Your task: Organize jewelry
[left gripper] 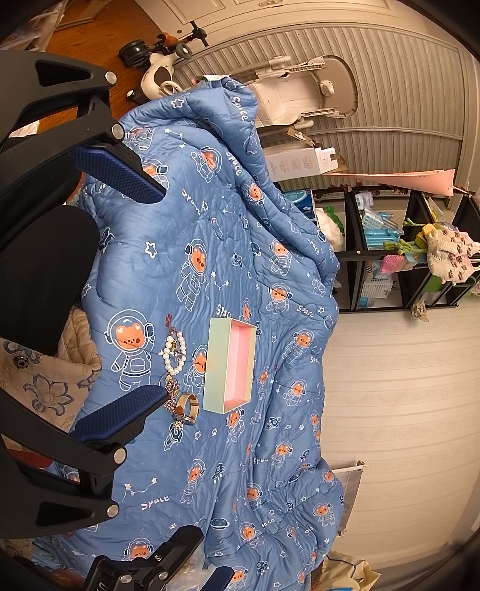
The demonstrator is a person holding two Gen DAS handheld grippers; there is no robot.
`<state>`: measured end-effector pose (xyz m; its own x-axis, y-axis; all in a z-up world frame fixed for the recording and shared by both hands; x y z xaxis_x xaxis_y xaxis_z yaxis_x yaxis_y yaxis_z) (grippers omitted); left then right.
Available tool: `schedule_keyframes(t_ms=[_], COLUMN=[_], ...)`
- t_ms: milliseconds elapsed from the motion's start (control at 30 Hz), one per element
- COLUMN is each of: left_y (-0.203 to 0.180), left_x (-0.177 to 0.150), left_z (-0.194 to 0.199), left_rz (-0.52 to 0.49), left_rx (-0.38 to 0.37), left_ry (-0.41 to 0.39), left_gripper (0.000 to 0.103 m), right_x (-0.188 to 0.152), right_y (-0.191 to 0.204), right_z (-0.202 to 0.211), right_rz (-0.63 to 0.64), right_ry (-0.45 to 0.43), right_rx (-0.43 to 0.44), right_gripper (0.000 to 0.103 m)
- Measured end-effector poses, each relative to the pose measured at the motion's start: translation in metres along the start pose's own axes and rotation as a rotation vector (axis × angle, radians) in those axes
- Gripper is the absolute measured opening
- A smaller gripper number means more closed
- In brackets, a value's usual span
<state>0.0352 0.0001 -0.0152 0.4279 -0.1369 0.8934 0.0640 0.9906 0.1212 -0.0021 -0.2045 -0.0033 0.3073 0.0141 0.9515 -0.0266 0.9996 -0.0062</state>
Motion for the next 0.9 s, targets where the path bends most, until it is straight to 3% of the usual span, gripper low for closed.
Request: schedule_keyframes(t_ms=[633,900], left_y=[0.0,-0.002], left_x=[0.001,-0.003], left_z=[-0.003,-0.021], left_rz=[-0.002,-0.006], left_rx=[-0.005,-0.054], left_ry=[0.017,0.08], left_gripper=[0.097,0.097], right_x=[-0.001,-0.009], right_y=[-0.004,-0.007], right_z=[-0.004,-0.032], right_rz=[-0.018,-0.022], right_ry=[0.02,0.135], right_rx=[0.013,0.049], right_gripper=[0.098,0.098])
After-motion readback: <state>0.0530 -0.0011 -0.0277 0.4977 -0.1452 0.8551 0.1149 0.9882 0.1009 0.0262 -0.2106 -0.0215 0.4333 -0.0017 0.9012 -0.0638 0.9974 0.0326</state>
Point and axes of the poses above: each gripper's, at about its wrist camera, not at the fingertips, and z roughly against the way its jaws point, y to its left, x to its top, the point moved 4 cm from there along -z, roughly the way its jaws point, and after that the axes turned 5 degrees about -z, right-handed, at the moved point
